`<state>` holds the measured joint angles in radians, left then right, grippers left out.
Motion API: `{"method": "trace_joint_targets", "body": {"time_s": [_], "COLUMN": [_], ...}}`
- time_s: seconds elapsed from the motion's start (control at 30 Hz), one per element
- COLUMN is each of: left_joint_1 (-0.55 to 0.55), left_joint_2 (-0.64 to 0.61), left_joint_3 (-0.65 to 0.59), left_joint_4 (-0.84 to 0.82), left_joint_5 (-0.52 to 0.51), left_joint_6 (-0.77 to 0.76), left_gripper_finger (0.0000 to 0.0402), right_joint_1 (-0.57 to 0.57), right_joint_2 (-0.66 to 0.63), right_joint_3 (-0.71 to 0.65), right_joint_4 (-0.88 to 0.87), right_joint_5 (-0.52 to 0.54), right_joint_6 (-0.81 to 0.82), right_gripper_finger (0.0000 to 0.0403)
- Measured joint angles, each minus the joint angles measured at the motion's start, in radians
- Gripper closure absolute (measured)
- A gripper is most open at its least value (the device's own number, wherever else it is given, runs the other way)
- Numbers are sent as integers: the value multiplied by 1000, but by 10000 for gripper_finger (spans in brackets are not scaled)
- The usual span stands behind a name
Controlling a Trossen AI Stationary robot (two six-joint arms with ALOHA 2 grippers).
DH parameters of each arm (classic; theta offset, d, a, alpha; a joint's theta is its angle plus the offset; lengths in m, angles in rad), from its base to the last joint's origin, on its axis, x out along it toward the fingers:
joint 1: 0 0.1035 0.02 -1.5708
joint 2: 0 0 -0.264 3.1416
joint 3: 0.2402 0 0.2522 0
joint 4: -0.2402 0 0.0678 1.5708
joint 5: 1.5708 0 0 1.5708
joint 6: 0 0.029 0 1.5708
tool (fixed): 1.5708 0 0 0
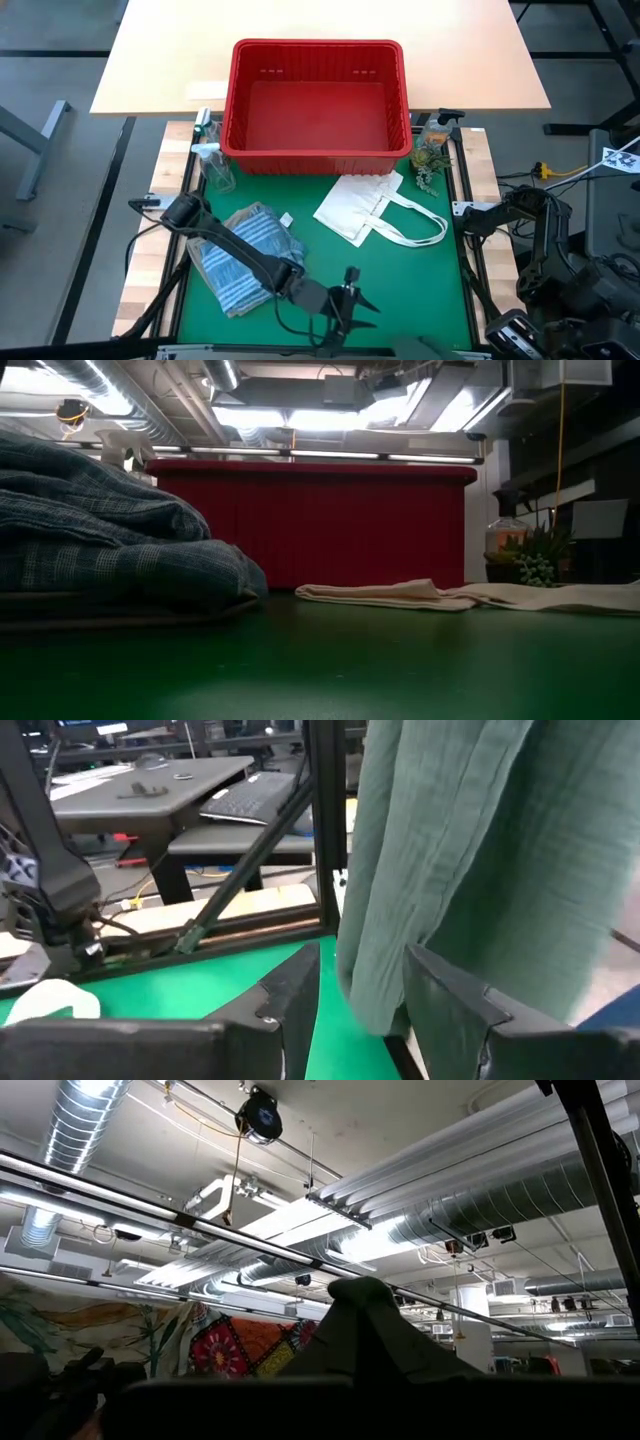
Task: Fold Laundry from Bin
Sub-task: Remove the green polo shirt from the red bin
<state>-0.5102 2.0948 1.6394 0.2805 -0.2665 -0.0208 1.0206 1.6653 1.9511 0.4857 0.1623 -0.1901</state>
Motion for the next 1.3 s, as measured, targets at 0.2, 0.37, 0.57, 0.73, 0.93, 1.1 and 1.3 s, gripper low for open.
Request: {"method": "trace_joint_targets", "body": {"time_s": [0.2, 0.37, 0.57, 0.73, 0.93, 1.1, 1.3], "left_joint_1": [-1, -1, -3, -3, -3, -2, -3], "left_joint_2": [60, 76, 76, 76, 76, 123, 179], "left_joint_3": [0, 0, 0, 0, 0, 0, 0], "left_joint_4": [38, 50, 51, 50, 51, 161, 284], "left_joint_5": [0, 15, 81, 105, 98, 78, 74], "left_joint_6": [-18, -81, -88, -133, -134, -130, -141], "left_gripper_finger": [263, 263, 254, 224, 184, 172, 171], "right_joint_1": [0, 0, 0, 0, 0, 0, 0], "right_joint_2": [0, 0, 0, 0, 0, 0, 0], "right_joint_3": [0, 0, 0, 0, 0, 0, 0], "right_joint_4": [-22, -23, -25, -25, -25, -24, -16], "right_joint_5": [0, 0, 1, 0, 0, 1, 1], "right_joint_6": [-52, -54, -54, -54, -79, -155, -172], "right_gripper_finger": [402, 402, 399, 397, 397, 396, 396]}}
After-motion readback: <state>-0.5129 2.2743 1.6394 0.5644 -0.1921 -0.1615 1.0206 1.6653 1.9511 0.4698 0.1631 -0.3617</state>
